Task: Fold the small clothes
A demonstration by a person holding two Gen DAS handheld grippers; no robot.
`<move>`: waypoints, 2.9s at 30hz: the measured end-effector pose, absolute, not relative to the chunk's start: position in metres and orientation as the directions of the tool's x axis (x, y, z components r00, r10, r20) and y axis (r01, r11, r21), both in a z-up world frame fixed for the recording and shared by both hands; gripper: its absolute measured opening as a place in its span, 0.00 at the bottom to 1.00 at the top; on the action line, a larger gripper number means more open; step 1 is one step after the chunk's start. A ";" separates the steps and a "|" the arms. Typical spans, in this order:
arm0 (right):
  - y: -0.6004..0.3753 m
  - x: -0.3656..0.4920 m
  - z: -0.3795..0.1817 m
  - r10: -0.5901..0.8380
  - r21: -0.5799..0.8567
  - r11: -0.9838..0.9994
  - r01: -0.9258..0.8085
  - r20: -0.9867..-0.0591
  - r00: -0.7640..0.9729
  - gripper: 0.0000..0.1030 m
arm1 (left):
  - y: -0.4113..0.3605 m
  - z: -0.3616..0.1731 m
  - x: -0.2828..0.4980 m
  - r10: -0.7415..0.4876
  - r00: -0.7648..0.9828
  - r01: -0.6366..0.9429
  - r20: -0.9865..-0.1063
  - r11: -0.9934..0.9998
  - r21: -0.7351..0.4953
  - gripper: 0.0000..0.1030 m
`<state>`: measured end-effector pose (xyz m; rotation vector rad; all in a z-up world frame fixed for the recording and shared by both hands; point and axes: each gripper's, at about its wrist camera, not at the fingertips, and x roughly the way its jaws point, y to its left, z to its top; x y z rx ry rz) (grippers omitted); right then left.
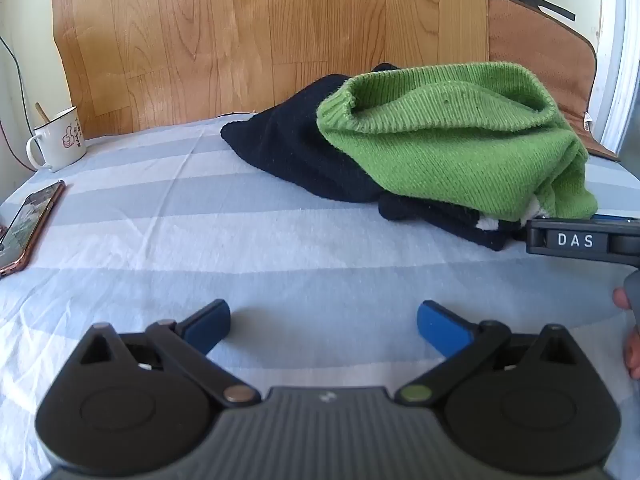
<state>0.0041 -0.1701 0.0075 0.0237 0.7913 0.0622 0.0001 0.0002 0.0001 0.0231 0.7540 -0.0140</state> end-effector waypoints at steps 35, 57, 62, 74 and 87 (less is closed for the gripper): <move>-0.185 -0.053 0.076 0.286 0.214 0.955 -0.207 -0.468 0.836 0.53 | 0.066 0.000 0.009 -0.005 0.770 -0.033 -0.638 0.998 -0.048 1.00; -0.262 -0.145 0.078 0.463 0.408 0.871 -0.272 -0.503 0.730 0.14 | 0.053 0.048 -0.018 -0.408 0.779 0.314 -0.476 0.911 -0.267 1.00; -0.238 -0.153 0.062 0.585 0.465 0.803 -0.373 -0.493 0.644 0.14 | 0.029 0.056 -0.033 -0.549 0.690 0.432 -0.473 0.836 -0.340 1.00; -0.242 -0.150 0.059 0.617 0.474 0.782 -0.406 -0.494 0.612 0.14 | 0.018 0.016 0.012 -0.594 0.523 0.245 -0.611 0.791 -0.560 0.26; -0.239 -0.128 0.085 0.671 0.429 0.741 -0.517 -0.441 0.595 0.47 | 0.014 0.085 -0.049 -0.453 0.780 0.413 -0.432 0.891 -0.187 0.18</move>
